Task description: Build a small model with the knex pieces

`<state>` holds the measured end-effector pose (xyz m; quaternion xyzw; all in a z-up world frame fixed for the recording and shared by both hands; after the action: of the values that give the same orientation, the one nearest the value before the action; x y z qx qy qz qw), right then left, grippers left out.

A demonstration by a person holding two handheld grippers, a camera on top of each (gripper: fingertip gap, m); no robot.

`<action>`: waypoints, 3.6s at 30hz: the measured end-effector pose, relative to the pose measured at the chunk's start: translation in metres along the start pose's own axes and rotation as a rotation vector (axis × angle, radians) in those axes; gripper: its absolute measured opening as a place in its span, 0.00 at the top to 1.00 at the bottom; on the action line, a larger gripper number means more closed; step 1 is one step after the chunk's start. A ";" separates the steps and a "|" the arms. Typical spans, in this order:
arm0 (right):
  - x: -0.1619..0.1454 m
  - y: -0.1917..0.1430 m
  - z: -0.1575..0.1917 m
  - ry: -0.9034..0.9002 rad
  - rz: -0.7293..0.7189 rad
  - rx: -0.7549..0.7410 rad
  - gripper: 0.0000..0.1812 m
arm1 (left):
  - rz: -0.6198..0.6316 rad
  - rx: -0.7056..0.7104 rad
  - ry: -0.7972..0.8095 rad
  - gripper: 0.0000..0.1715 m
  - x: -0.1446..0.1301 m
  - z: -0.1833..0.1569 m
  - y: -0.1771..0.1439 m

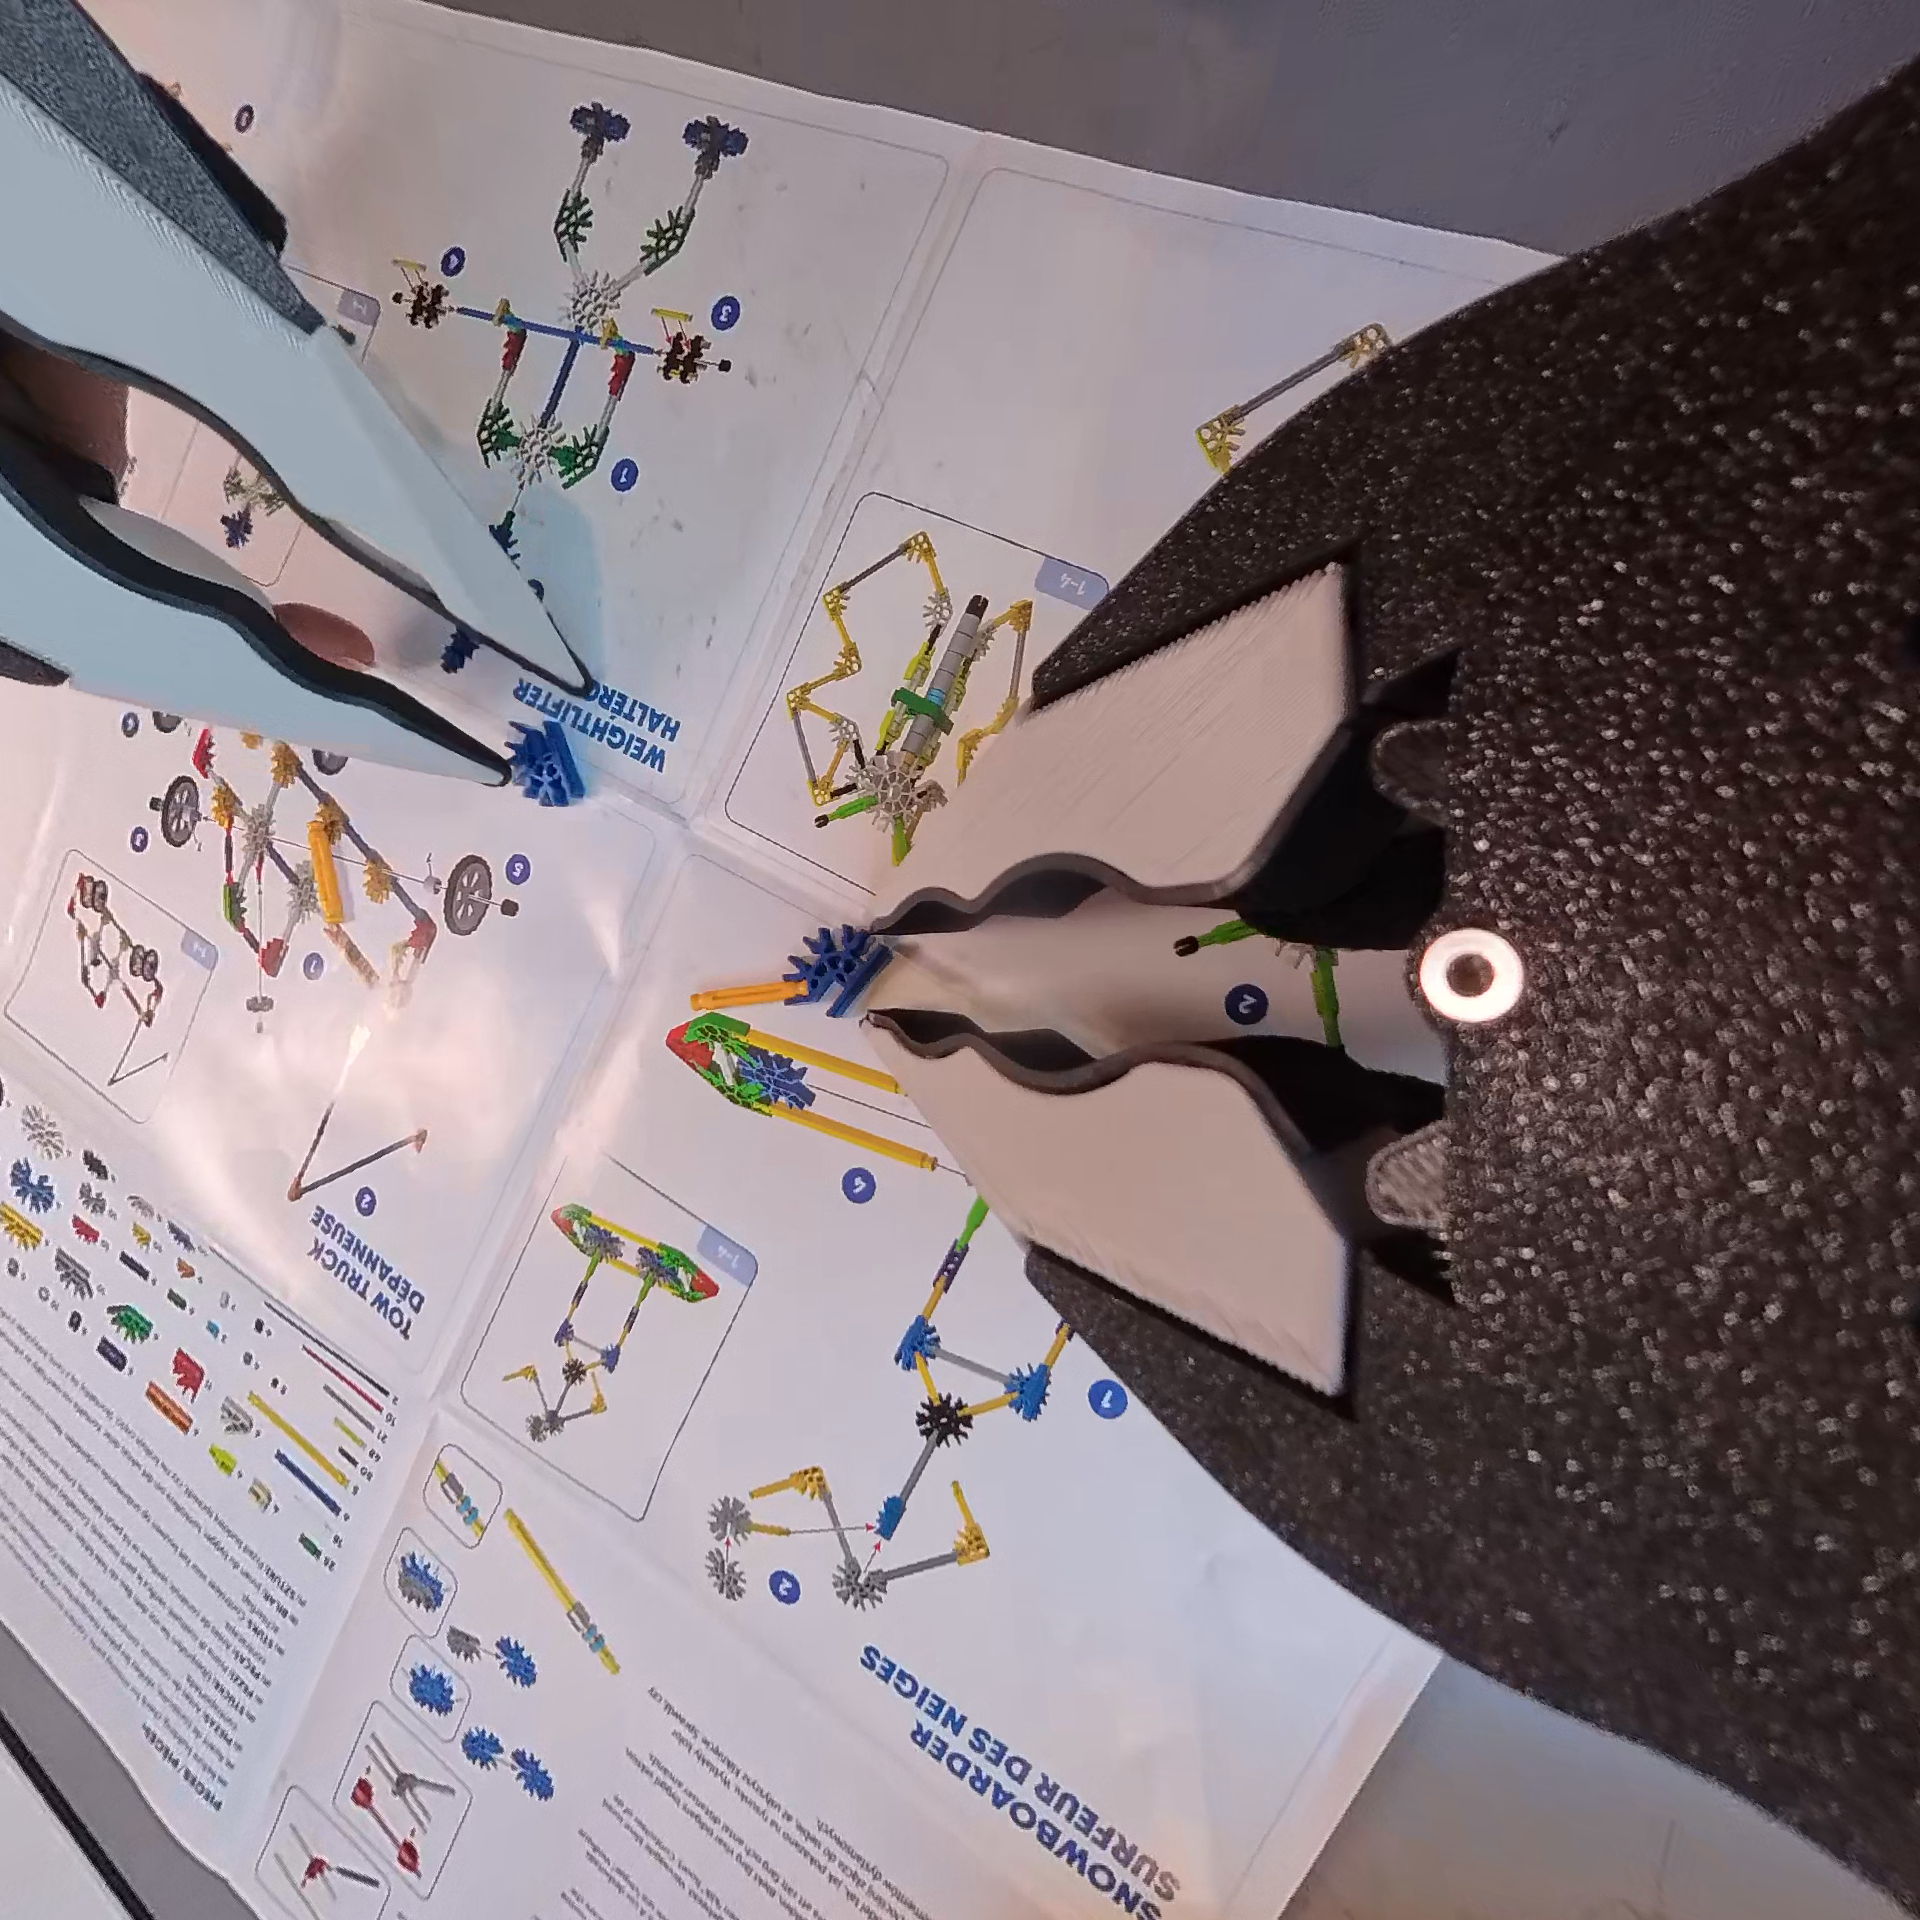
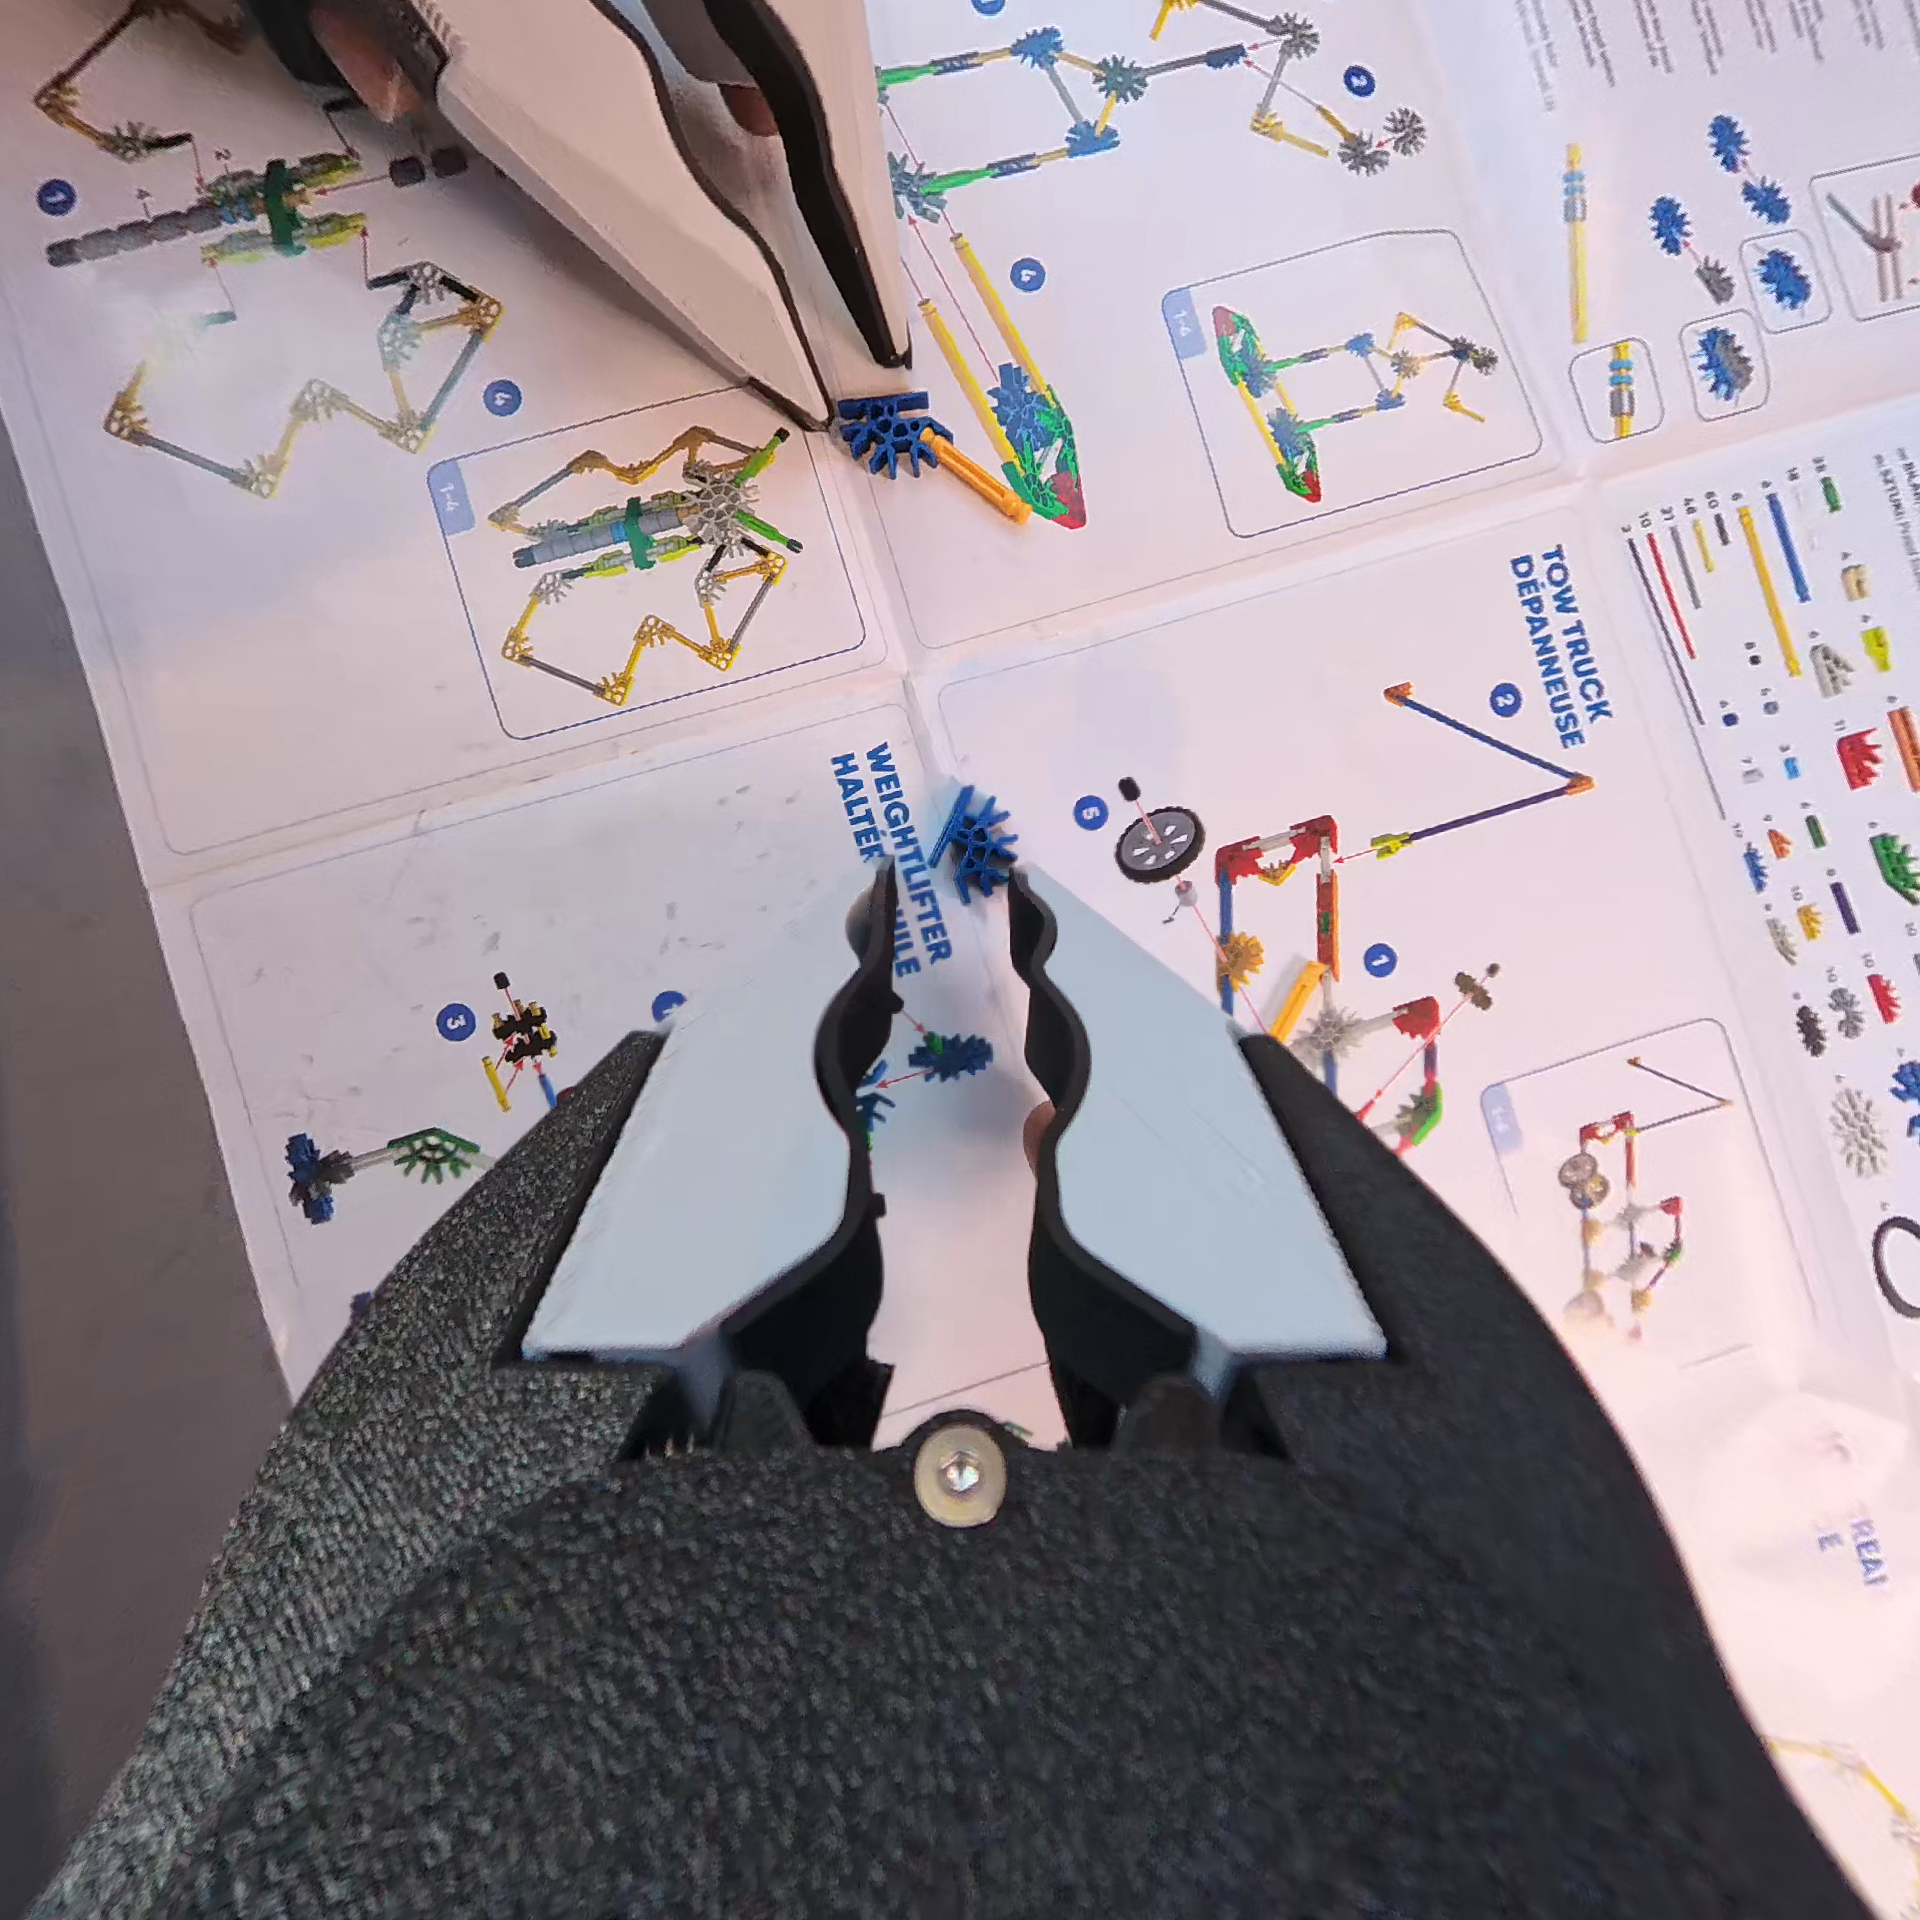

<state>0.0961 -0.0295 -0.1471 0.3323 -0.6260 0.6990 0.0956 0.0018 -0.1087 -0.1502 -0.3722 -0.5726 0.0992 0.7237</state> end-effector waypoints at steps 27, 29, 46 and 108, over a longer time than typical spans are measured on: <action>0.016 0.000 0.011 -0.044 -0.061 0.060 0.92 | -0.045 -0.007 -0.004 0.92 0.004 0.003 -0.010; 0.022 0.000 0.017 -0.071 -0.074 0.100 0.92 | -0.081 -0.049 0.035 0.91 0.010 -0.005 -0.011; 0.048 -0.009 0.040 0.132 -0.210 0.398 0.94 | -0.249 -0.126 0.345 1.00 0.035 -0.052 -0.018; 0.048 -0.016 0.011 0.384 -0.228 0.524 0.99 | -0.215 -0.103 0.029 0.94 0.042 -0.034 -0.013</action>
<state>0.0723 -0.0502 -0.1063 0.2756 -0.3547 0.8706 0.2009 0.0424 -0.1089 -0.1124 -0.3465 -0.6030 -0.0141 0.7184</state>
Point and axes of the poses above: each gripper's, where its closed fingertips meet, y out along the fingers, x out of its top, z = x × y across the jaws, the point moved 3 cm from there along -y, back along the fingers, and after that the axes turned 6 degrees about y, right-handed, at the moved point
